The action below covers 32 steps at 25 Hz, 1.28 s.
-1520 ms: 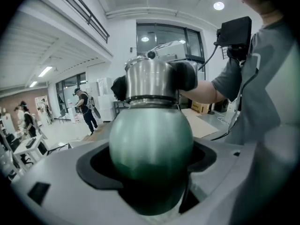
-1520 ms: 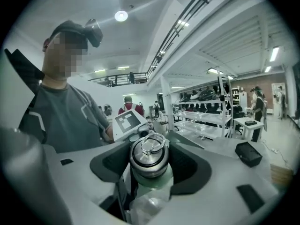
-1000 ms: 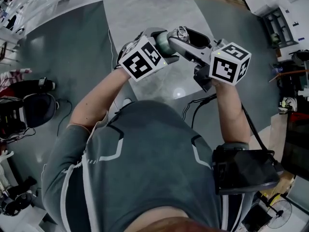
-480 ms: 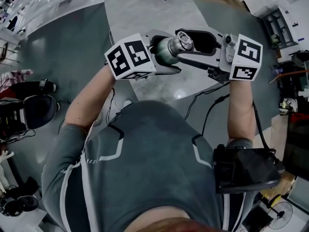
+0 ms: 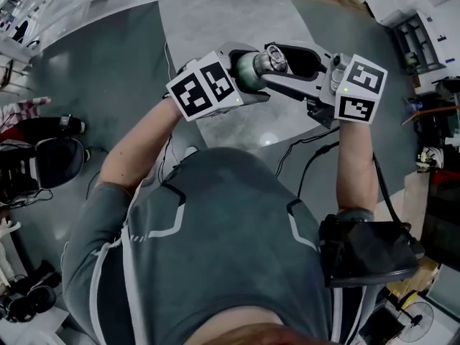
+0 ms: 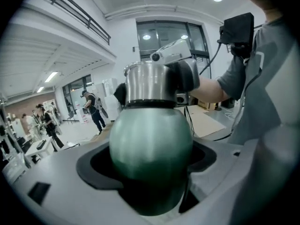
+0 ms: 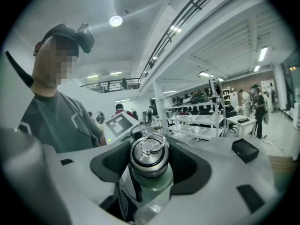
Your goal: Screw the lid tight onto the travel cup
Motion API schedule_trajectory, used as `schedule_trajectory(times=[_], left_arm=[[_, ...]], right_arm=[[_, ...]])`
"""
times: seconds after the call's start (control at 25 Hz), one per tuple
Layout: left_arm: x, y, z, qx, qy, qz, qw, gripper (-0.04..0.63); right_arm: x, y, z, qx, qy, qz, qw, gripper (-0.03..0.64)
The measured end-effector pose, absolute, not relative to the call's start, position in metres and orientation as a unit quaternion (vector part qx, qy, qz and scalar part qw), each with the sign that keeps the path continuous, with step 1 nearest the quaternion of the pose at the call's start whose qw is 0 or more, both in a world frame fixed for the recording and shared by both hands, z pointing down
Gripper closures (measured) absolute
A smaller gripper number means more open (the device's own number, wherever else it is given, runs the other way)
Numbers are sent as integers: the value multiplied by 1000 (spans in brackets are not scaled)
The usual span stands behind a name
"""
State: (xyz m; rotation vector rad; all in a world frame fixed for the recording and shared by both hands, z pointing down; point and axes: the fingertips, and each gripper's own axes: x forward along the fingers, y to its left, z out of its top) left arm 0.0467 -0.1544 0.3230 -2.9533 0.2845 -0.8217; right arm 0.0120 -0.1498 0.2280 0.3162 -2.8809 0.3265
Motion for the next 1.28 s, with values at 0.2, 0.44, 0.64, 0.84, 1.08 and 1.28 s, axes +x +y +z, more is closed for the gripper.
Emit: schedule_trajectory(times=[0.2, 0.44, 0.64, 0.84, 1.08, 1.28], left_arm=[[45, -169, 334, -937, 175, -299, 47, 193], [48, -156, 321, -964, 98, -246, 20, 193], [45, -100, 271, -986, -66, -146, -42, 193], [45, -60, 249, -976, -177, -109, -72, 192], [45, -50, 251, -965, -221, -116, -84, 193], [47, -52, 254, -969, -195, -127, -79, 193]], right_arm=[[22, -163, 239, 221, -955, 180, 80, 341], [16, -155, 226, 189, -970, 139, 59, 330], [14, -116, 183, 55, -998, 38, 4, 295], [10, -79, 164, -74, -997, 9, -25, 295], [0, -78, 167, -121, -992, 14, -28, 296], [-1, -76, 169, -114, -993, 29, -33, 328]])
